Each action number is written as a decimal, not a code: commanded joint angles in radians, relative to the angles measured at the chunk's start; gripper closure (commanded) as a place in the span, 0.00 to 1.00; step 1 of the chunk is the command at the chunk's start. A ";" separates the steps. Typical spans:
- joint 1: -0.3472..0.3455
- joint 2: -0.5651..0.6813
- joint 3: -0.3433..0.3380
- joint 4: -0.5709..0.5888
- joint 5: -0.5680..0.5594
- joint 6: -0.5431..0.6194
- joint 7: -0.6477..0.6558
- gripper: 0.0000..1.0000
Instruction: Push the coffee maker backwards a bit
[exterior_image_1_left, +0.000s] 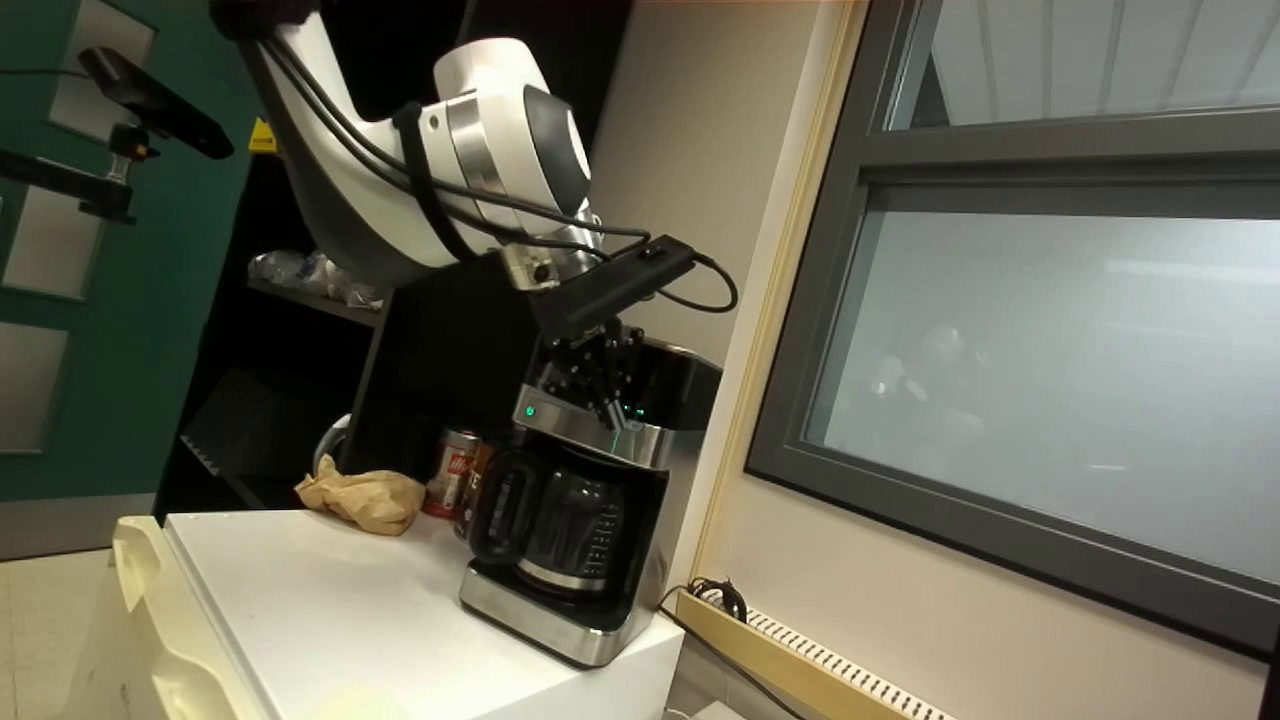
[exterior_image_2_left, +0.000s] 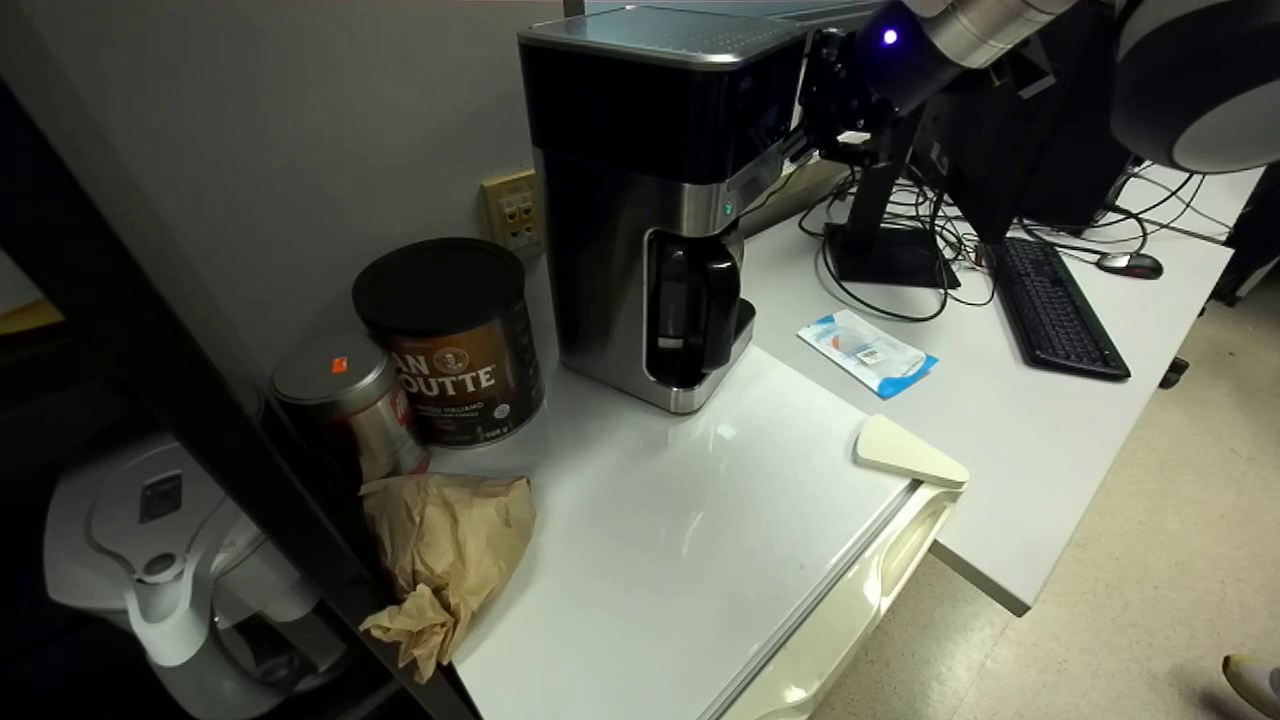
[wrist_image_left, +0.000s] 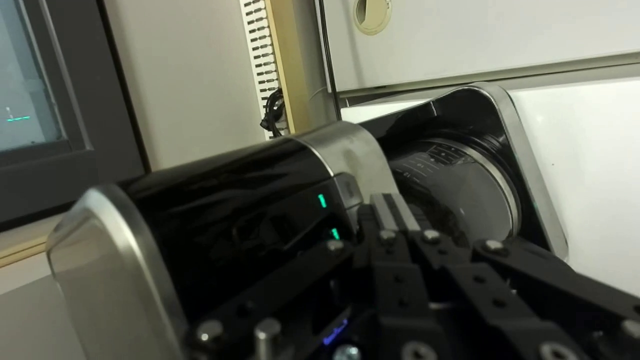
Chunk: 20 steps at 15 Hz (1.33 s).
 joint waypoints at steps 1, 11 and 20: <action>0.008 0.042 -0.005 0.061 0.001 0.019 -0.020 1.00; -0.006 -0.018 0.003 -0.026 -0.008 0.007 -0.054 1.00; 0.009 -0.146 -0.078 -0.251 -0.206 0.173 -0.089 1.00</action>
